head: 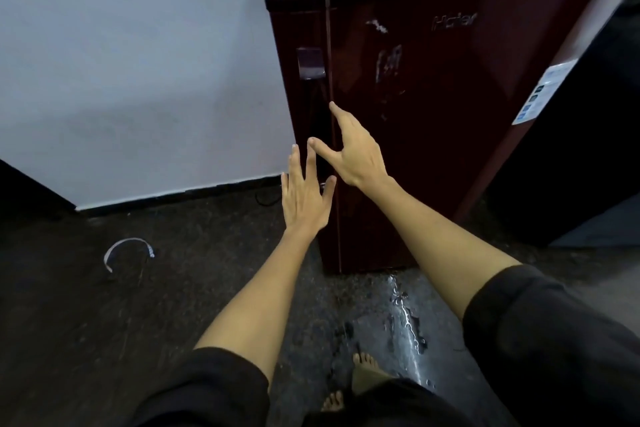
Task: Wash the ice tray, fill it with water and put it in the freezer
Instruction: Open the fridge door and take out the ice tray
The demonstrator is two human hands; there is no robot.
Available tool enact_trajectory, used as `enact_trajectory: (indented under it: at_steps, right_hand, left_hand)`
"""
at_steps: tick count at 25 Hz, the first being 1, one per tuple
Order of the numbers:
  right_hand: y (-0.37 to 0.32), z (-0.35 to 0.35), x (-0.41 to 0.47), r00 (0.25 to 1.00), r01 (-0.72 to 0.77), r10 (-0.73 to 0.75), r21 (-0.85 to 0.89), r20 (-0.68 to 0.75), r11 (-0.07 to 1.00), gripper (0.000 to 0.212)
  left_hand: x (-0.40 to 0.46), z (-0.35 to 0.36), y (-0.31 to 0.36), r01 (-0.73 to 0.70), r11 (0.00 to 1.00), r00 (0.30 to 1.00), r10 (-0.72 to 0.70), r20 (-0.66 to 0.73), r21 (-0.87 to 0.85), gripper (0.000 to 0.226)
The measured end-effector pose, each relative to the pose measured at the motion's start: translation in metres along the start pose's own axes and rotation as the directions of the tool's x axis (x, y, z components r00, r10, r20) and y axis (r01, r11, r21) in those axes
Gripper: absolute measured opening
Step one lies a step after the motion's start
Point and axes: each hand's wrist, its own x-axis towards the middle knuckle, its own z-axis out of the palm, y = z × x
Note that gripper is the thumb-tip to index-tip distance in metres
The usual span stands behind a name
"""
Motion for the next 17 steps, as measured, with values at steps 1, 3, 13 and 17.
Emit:
enact_trajectory:
  at_steps: [1,3,13,17]
  right_hand:
    - [-0.001,0.002,0.006,1.0,-0.015,0.015,0.034,0.006,0.999,0.075]
    - [-0.004,0.004,0.016,0.999,-0.042,0.043,0.104,0.0,0.994,0.074]
    - [-0.021,0.019,0.039,0.984,-0.151,0.172,0.273,-0.055,0.95,0.054]
    - [-0.03,0.02,0.037,0.98,-0.165,0.185,0.217,-0.077,0.962,0.044]
  left_hand:
    - [0.007,0.002,0.001,0.009,1.0,1.0,-0.009,-0.002,0.002,0.069]
    - [0.018,0.004,0.0,0.028,0.999,1.0,-0.028,-0.011,0.017,0.069]
    - [0.017,0.0,-0.013,0.073,0.989,0.996,-0.066,-0.058,0.128,0.07]
    - [0.002,-0.006,-0.019,0.067,0.987,0.995,-0.056,-0.077,0.144,0.07]
